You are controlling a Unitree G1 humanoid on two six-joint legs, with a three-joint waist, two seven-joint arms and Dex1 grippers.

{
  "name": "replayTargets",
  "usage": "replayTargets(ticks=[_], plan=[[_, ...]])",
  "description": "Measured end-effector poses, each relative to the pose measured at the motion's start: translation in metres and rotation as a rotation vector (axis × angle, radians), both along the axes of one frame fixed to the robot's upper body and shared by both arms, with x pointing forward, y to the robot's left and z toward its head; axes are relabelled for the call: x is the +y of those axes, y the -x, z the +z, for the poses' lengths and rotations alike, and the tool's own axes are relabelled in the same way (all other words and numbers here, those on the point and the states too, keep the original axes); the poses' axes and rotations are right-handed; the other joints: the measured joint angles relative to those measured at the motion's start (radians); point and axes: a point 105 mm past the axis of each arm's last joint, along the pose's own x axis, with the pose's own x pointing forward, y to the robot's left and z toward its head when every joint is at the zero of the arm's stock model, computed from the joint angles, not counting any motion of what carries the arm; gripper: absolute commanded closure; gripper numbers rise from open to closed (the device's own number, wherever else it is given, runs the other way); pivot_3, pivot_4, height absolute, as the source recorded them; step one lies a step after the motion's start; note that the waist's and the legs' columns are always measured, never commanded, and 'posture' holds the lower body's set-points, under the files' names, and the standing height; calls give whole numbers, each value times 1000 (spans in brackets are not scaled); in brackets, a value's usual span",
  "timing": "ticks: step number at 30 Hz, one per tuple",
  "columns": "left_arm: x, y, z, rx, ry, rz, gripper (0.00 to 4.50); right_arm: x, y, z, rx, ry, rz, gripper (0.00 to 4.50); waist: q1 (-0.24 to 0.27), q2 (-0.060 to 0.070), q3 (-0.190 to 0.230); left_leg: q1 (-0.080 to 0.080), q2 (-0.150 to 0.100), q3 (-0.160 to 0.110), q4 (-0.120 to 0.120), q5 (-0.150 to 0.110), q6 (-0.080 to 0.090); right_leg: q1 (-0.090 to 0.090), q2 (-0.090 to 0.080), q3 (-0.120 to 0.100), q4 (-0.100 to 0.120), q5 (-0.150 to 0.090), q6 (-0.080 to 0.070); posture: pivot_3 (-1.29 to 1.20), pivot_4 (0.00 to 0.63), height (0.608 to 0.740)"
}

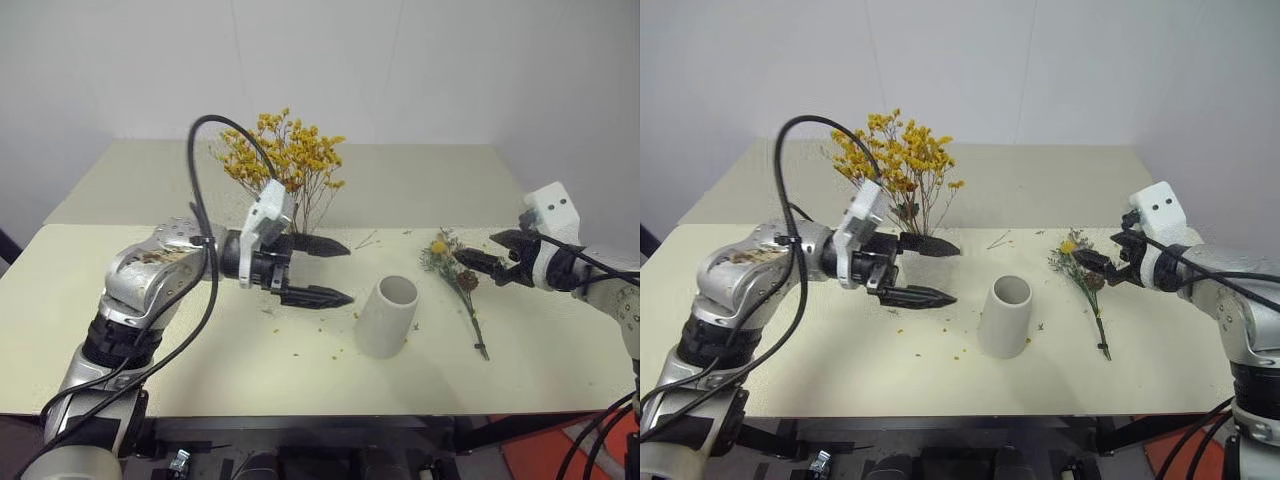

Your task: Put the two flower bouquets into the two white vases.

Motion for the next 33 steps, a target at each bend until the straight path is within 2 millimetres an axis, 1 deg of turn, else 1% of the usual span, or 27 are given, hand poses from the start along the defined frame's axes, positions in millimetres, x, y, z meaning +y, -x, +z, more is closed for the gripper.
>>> replayTargets(ticks=[5, 9, 14, 17, 20, 24, 27, 29, 30, 33], plan=[[-6, -3, 4, 22, -74, -4, 39, -8, 0, -20, 222, -25, -93, 0, 2, 0, 0, 0, 0, 0, 0, 0, 0, 0, 0, 0, -1, 0, 0, 0, 150, 740], [-12, -9, 6, 63, -164, 5, 39, -14, -4, -33, 356, -44, -150, 0, 1, 0, 0, -2, 0, 0, 0, 0, 0, -2, 0, 0, -1, 0, 0, 0, 150, 740], [-14, -11, 4, 93, -183, 10, 39, -16, -6, -52, 484, -36, -166, 0, -2, 0, 0, -5, -1, 0, 0, 0, 0, -6, 0, 1, 0, 0, 0, 0, 150, 740], [-16, -13, 3, 94, -187, 14, 39, -18, -10, -63, 542, -15, -180, 0, -5, 0, 0, -6, -1, 1, 0, 0, 0, -8, 0, 2, 2, 0, 0, 0, 150, 740], [-18, -14, 7, 83, -186, 15, 39, -17, -16, -73, 581, 11, -170, 0, -9, 0, 0, -7, -1, 1, 0, 0, 1, -8, 0, 2, 2, 0, 0, 0, 150, 740], [-18, -15, 7, 74, -190, 22, 39, -15, -22, -80, 606, 18, -153, 0, -17, 0, 0, -9, -1, 1, 0, 0, 1, -10, 0, 2, 2, 0, 0, 0, 150, 740], [-18, -16, 7, 71, -192, 30, 0, -16, -26, -80, 604, 23, -149, 565, -19, 0, 0, -9, -1, 1, 0, 0, 1, -10, 0, 2, 2, 0, 0, 0, 150, 740], [-18, -16, 7, 71, -192, 33, 0, -15, -28, -81, 599, 28, -149, 1156, -21, 0, 0, -8, -1, 1, 0, 0, 0, -10, 0, 2, 2, 1, 0, 0, 150, 740], [-18, -16, 7, 71, -193, 32, 0, -16, -29, -81, 599, 32, -150, 1574, -22, 0, 0, -8, -1, 1, 0, 0, 0, -10, 0, 2, 3, 0, 1, 0, 150, 740], [-18, -15, 7, 68, -196, 32, 0, -15, -29, -81, 603, 27, -138, 2589, -22, 0, 0, -8, 0, 1, 0, 0, 0, -10, 1, 2, 3, 0, 0, 0, 150, 740]])
